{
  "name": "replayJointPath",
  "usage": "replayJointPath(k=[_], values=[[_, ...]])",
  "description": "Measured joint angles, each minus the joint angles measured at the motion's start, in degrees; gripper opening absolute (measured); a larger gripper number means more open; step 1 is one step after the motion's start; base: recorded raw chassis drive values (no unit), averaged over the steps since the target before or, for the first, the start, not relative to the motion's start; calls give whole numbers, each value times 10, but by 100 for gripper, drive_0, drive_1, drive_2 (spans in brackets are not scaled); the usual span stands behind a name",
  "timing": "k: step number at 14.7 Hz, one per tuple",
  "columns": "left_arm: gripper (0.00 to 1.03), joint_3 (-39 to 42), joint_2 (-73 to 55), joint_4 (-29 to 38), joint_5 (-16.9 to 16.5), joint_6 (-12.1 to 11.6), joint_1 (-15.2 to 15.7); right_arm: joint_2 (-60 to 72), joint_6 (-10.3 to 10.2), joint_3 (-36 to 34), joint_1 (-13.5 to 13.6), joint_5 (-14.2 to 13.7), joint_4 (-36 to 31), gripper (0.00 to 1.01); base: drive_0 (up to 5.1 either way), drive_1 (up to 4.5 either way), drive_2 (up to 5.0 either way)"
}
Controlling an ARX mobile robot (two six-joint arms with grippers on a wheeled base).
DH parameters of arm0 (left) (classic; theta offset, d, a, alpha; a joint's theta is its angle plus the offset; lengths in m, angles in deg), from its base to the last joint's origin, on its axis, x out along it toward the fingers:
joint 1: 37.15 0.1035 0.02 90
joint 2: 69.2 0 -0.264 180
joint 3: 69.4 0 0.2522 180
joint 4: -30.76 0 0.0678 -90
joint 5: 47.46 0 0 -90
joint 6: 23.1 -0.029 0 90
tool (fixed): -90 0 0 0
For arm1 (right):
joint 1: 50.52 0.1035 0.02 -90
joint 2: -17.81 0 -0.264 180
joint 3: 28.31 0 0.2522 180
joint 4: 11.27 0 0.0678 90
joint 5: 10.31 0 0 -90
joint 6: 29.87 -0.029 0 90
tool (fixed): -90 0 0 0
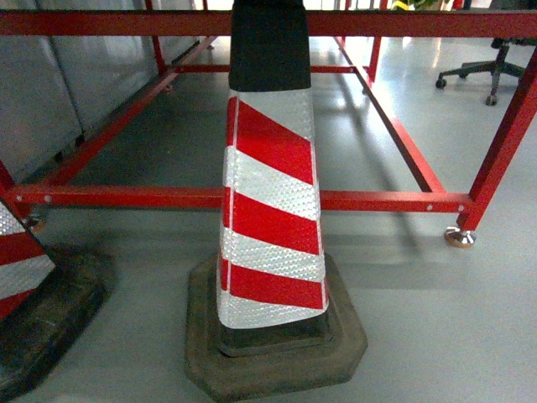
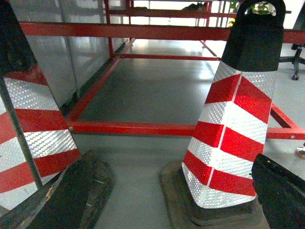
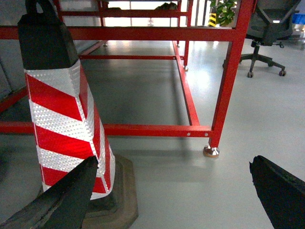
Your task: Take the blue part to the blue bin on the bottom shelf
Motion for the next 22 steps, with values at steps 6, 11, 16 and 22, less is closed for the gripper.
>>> replayJointPath(k=[6,11,16,22], values=[[98,0,0,0,0,0,0,0,0,0,0,0,0,98,0,0,0],[98,0,0,0,0,0,0,0,0,0,0,0,0,98,0,0,0],[98,0,0,0,0,0,0,0,0,0,0,0,0,98,0,0,0],[98,0,0,0,-1,-2,0,0,1,0,0,0,0,98,0,0,0]])
